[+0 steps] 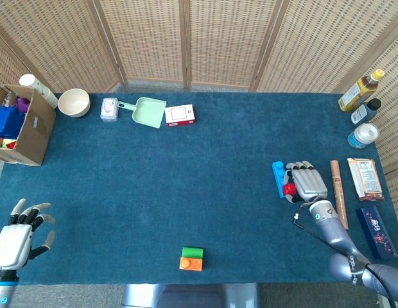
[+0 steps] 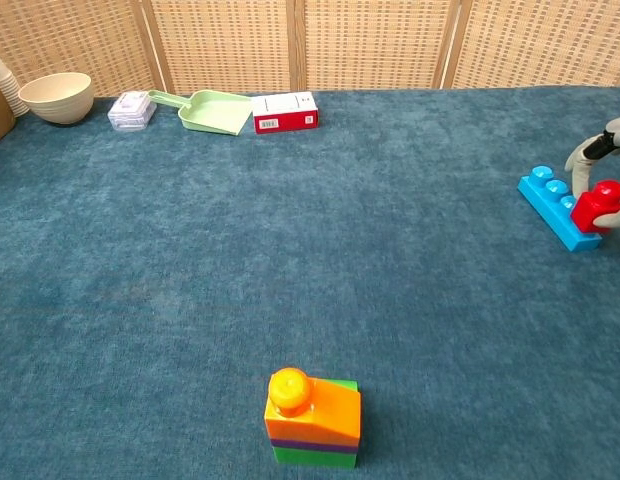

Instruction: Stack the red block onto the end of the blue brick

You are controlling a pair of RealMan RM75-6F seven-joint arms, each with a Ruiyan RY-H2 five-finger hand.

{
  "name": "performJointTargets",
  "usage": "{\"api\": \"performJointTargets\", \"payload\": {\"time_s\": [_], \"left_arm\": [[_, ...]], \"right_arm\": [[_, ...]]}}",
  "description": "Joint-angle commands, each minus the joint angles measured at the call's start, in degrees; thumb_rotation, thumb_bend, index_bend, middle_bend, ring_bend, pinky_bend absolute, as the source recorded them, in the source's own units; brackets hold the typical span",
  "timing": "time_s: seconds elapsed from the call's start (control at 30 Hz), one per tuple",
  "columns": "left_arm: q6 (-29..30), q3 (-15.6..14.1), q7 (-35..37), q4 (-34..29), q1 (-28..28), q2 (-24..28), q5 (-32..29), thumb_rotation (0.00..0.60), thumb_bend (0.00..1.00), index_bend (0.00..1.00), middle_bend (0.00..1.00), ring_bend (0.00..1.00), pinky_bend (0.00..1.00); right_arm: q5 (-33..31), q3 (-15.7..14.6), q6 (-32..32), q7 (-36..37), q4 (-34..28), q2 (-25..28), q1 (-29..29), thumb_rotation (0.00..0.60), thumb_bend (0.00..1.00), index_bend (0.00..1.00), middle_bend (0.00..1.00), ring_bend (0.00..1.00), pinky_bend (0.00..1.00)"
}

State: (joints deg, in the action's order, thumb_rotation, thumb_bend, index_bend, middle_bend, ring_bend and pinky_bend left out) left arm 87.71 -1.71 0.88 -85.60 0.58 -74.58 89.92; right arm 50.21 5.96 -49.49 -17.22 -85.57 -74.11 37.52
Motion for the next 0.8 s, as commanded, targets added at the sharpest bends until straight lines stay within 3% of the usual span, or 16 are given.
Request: {"api": "performJointTargets", "payload": {"time_s": [0.03, 0.8], "left_arm": [[0.1, 0.0, 0.0, 0.0, 0.0, 0.0, 0.0, 0.600, 0.47, 0.45, 0.25, 0.23, 0.03], [0.7, 0.1, -0.4, -0.5, -0.3, 0.5, 0.1, 0.600, 0.47, 0.45, 0.25, 0.23, 0.03]], "right_arm": [[0.0, 0.0, 0.1, 0.1, 0.0, 0.1, 0.0, 0.600, 0.28, 0.55, 0.20, 0.14, 0.12], [2.7, 1.0, 2.6, 7.4, 1.2, 1.1, -1.4, 0.600, 0.28, 0.57, 0.20, 0.14, 0.12]]}}
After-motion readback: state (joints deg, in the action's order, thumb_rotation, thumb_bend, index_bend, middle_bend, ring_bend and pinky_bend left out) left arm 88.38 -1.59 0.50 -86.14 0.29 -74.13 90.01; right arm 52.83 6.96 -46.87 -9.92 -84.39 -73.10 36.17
